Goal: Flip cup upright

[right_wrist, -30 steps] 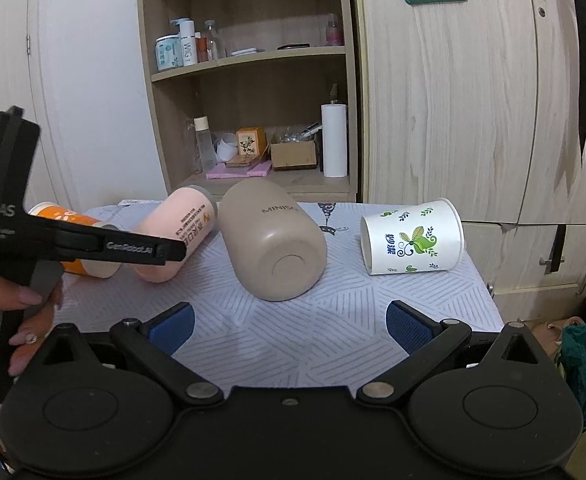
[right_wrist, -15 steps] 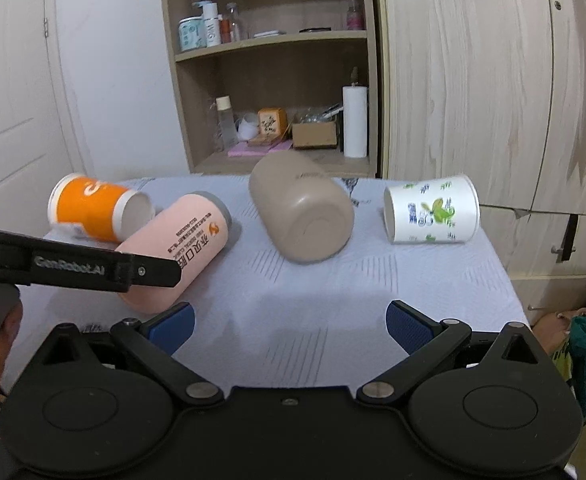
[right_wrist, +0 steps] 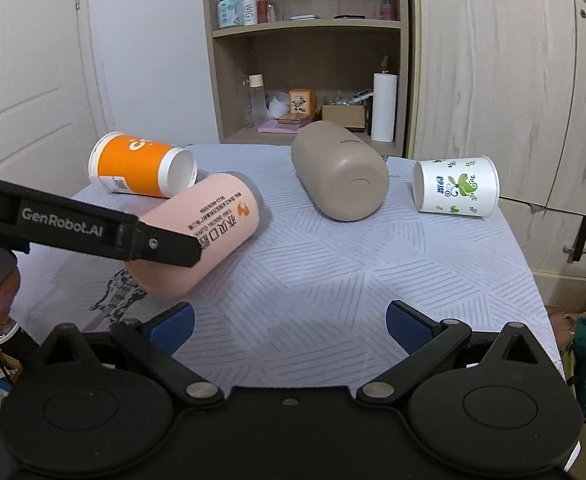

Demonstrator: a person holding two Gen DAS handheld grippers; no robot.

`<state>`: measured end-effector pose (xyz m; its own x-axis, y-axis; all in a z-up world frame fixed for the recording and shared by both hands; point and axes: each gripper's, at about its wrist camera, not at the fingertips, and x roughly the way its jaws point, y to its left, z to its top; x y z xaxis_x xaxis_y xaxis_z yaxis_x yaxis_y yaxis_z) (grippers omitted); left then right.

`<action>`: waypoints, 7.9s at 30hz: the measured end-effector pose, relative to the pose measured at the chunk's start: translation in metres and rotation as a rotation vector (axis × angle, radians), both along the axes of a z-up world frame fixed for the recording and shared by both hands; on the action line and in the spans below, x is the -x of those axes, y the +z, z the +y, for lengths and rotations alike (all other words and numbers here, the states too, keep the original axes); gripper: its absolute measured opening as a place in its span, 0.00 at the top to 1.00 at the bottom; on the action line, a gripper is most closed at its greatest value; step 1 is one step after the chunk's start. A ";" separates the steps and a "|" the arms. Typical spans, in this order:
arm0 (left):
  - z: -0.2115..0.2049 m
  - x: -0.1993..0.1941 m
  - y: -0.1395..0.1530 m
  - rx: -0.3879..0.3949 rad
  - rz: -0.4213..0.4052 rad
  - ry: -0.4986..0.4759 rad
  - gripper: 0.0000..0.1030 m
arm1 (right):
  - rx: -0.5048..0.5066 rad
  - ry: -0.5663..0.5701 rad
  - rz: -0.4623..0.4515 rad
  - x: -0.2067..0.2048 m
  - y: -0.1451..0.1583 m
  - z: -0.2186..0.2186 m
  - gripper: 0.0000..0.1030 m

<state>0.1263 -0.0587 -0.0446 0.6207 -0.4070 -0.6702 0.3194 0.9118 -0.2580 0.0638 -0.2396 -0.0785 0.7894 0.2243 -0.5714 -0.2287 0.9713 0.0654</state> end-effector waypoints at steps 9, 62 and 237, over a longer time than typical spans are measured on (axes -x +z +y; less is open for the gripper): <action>0.031 -0.007 0.017 0.151 0.029 -0.025 0.27 | -0.074 0.105 0.033 -0.001 0.007 0.012 0.00; 0.048 0.018 0.023 0.172 -0.222 -0.246 0.42 | -0.135 0.289 -0.117 0.000 0.024 0.032 0.29; 0.055 0.131 0.043 -0.229 -0.479 0.379 0.00 | 0.060 -0.289 -0.358 0.095 0.055 0.037 0.00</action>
<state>-0.0050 -0.0033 -0.0017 0.9447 0.0192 -0.3275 -0.0037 0.9989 0.0477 -0.0313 -0.2029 -0.0234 0.9648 -0.0589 -0.2565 0.0539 0.9982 -0.0264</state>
